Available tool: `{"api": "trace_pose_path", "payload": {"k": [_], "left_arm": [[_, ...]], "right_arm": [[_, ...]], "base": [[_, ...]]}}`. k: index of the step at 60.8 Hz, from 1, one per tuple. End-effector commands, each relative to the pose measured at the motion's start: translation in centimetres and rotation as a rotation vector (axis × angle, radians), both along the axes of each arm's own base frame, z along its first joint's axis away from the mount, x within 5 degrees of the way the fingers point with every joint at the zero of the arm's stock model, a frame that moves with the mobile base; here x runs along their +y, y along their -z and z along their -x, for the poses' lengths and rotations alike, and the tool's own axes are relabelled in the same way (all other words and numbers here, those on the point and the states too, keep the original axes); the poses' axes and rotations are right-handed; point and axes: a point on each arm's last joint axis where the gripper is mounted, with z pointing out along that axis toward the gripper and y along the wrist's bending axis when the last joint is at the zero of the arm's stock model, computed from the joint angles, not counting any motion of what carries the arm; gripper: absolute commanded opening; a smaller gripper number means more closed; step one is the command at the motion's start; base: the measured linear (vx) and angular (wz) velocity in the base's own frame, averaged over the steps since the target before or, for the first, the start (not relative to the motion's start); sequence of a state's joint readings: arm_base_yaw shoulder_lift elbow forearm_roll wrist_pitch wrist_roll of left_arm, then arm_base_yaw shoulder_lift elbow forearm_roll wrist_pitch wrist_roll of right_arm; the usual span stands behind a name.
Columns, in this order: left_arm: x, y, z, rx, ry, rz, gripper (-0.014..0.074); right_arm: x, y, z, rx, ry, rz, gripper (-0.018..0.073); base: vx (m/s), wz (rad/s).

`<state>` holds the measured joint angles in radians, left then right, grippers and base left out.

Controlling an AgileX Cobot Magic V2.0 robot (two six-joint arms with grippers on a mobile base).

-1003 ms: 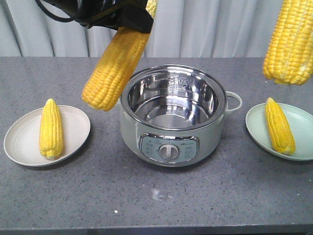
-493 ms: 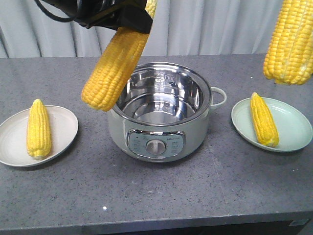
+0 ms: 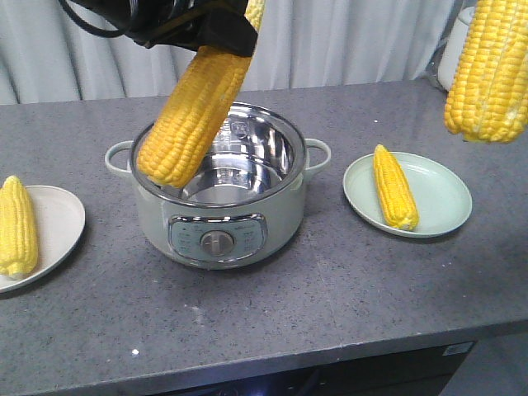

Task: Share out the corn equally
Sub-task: 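Hold both corn ears raised while the base turns away from the pot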

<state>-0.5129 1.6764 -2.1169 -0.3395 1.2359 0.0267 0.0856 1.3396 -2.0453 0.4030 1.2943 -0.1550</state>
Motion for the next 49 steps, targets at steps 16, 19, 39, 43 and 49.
{"api": "trace_pose_path", "payload": {"k": [16,19,39,43,49], "left_arm": [[0.64,-2.49,1.35,-0.088,-0.004,0.086,-0.0007],[0.64,-2.49,1.35,-0.088,-0.004,0.086,-0.0007],[0.64,-2.49,1.35,-0.088,-0.004,0.086,-0.0007],[0.64,-2.49,1.35,-0.088,-0.004,0.086,-0.0007],[0.64,-2.49,1.35,-0.088,-0.004,0.086,-0.0007]], "right_arm": [[-0.13,-0.96,1.29,-0.048,-0.005,-0.008,-0.0004],[-0.13,-0.96,1.29,-0.048,-0.005,-0.008,-0.0004],[-0.13,-0.96,1.29,-0.048,-0.005,-0.008,-0.0004],[-0.13,-0.96,1.29,-0.048,-0.005,-0.008,-0.0004],[-0.13,-0.96,1.29,-0.048,-0.005,-0.008,-0.0004]], "base": [[0.00,-0.23],[0.00,-0.26],[-0.01,-0.28],[-0.02,-0.29],[-0.02,-0.29]]}}
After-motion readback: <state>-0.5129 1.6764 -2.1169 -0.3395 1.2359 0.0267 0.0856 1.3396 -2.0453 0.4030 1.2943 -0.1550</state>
